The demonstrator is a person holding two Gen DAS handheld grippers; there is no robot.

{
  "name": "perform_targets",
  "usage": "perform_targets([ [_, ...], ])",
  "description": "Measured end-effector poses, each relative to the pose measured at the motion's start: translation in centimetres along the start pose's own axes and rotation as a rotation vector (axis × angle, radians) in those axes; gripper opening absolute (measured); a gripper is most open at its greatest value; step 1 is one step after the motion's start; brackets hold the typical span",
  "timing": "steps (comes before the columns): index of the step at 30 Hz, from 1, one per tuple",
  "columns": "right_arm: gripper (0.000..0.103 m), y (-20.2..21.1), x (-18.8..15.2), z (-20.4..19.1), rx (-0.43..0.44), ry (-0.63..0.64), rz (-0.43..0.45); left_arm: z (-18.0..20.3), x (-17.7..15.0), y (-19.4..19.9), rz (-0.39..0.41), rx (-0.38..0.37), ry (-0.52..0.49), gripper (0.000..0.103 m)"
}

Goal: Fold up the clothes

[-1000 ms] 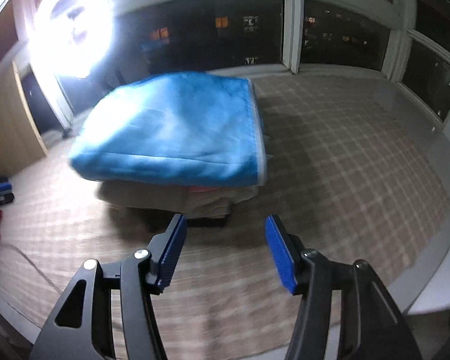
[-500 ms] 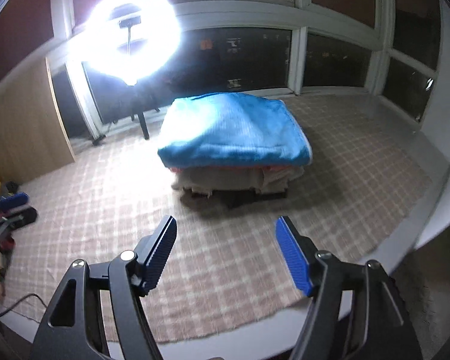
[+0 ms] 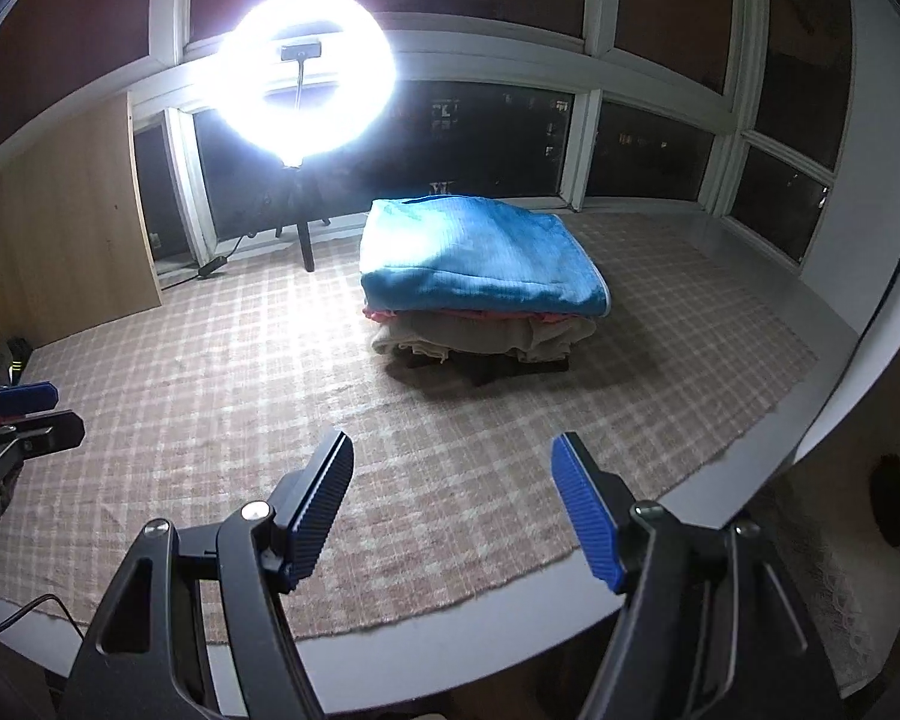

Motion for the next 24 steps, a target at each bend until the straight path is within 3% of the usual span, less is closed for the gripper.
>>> perform_targets([
  [11, 0.068, 1.0, -0.7, -1.2, 0.004, 0.029, 0.02, 1.7, 0.3, 3.7, 0.081, -0.079, -0.038, 0.078],
  [13, 0.068, 1.0, -0.8, -1.5, 0.007, 0.036, 0.022, 2.0, 0.4, 4.1, 0.09, -0.086, -0.045, 0.085],
  [15, 0.068, 1.0, -0.8, -1.8, 0.009, 0.038, 0.026, 2.0, 0.5, 4.4, 0.103, -0.075, -0.049, 0.09],
  [19, 0.068, 0.6, -0.7, -2.2, 0.015, 0.039, 0.022, 1.9, 0.6, 5.6, 0.172, -0.024, -0.082, 0.09],
  [24, 0.068, -0.1, -0.8, -2.8, 0.008, 0.052, 0.018, 0.8, 0.9, 5.6, 0.178, -0.019, -0.04, 0.1],
])
Point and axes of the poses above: each gripper's, at about its wrist camera, not at the fingertips, and y roughly against the way its jaws point, z to its right, x to its top, the point moved 6 cm from there along -y, roughly the way its jaws point, and after that the axes turned 15 degrees about -y, right-handed, at the moved point
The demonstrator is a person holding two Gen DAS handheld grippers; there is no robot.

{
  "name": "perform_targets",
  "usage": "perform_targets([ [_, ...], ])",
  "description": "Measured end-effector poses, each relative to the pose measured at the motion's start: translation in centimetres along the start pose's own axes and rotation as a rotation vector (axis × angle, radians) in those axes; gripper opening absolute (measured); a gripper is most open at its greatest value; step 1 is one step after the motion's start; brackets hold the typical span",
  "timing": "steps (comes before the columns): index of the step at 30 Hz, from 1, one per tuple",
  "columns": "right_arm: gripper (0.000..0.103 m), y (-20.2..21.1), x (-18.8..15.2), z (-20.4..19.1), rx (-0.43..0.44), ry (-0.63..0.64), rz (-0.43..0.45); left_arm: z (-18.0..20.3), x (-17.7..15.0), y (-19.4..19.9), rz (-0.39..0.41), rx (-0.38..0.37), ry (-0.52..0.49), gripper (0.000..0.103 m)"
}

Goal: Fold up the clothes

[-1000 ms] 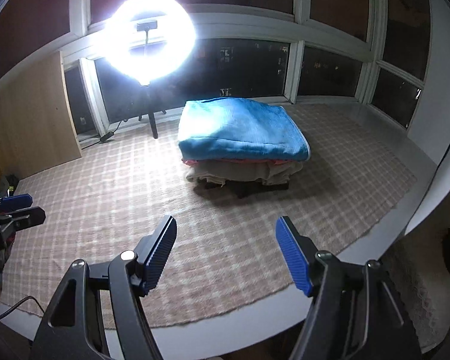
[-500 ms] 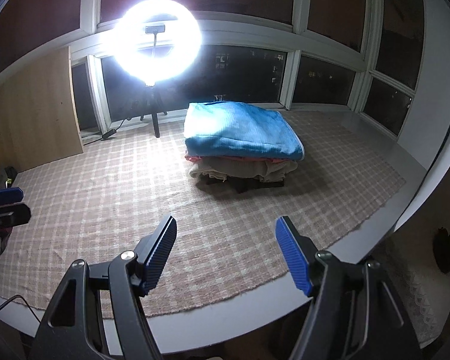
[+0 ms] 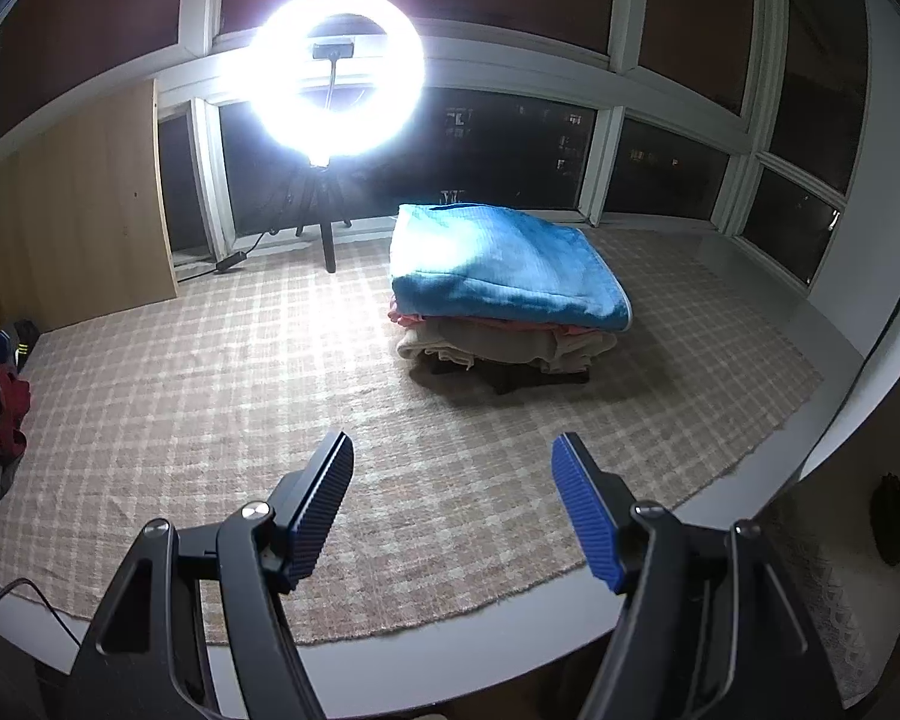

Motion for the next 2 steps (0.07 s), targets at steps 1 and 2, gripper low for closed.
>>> perform_targets([
  [1, 0.068, -0.05, 0.02, -0.1, -0.004, 0.004, 0.002, -0.32, 0.09, -0.04, 0.004, -0.005, 0.016, 0.1],
  [2, 0.068, -0.09, 0.06, -0.19, -0.008, 0.008, 0.004, -0.43, 0.21, 0.05, 0.013, -0.009, 0.02, 0.1],
])
Point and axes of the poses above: each gripper's, at about its wrist camera, not at the fingertips, and y roughly against the way its jaws point, z to its right, x to its top, the point moved 6 cm from there along -y, roughly the way its jaws point, and after that the axes turned 15 degrees about -y, right-handed, at the moved point
